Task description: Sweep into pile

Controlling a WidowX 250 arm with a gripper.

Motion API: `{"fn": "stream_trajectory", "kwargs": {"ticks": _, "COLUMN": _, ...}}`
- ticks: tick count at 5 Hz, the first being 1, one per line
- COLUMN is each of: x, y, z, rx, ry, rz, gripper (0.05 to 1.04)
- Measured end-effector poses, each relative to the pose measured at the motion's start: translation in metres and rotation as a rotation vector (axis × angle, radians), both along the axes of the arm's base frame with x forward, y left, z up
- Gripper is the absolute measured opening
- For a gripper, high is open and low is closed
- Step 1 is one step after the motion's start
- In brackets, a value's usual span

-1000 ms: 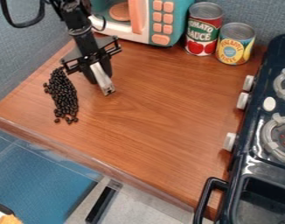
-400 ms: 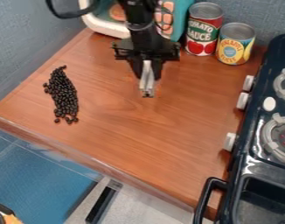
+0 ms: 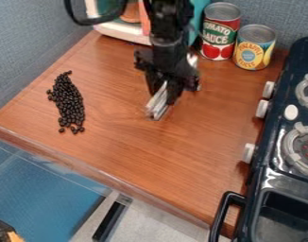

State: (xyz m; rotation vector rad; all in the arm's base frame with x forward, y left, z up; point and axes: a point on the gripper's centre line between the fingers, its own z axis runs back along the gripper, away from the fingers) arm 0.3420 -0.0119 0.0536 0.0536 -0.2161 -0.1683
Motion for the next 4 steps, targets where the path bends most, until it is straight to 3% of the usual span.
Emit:
{"fn": "stream_trajectory", "kwargs": {"ticks": 2, "x": -0.043, "y": -0.019, "z": -0.012, "rx": 0.066, "ry": 0.084, "rz": -0.229, "gripper": 0.380}}
{"fn": "stream_trajectory", "kwargs": {"ticks": 3, "x": -0.055, "y": -0.027, "z": -0.018, "rx": 0.042, "ry": 0.113, "rz": -0.313, "gripper": 0.425}}
{"fn": "stream_trajectory", "kwargs": {"ticks": 4, "x": -0.055, "y": -0.028, "z": -0.029, "rx": 0.074, "ry": 0.175, "rz": -0.384, "gripper": 0.730}}
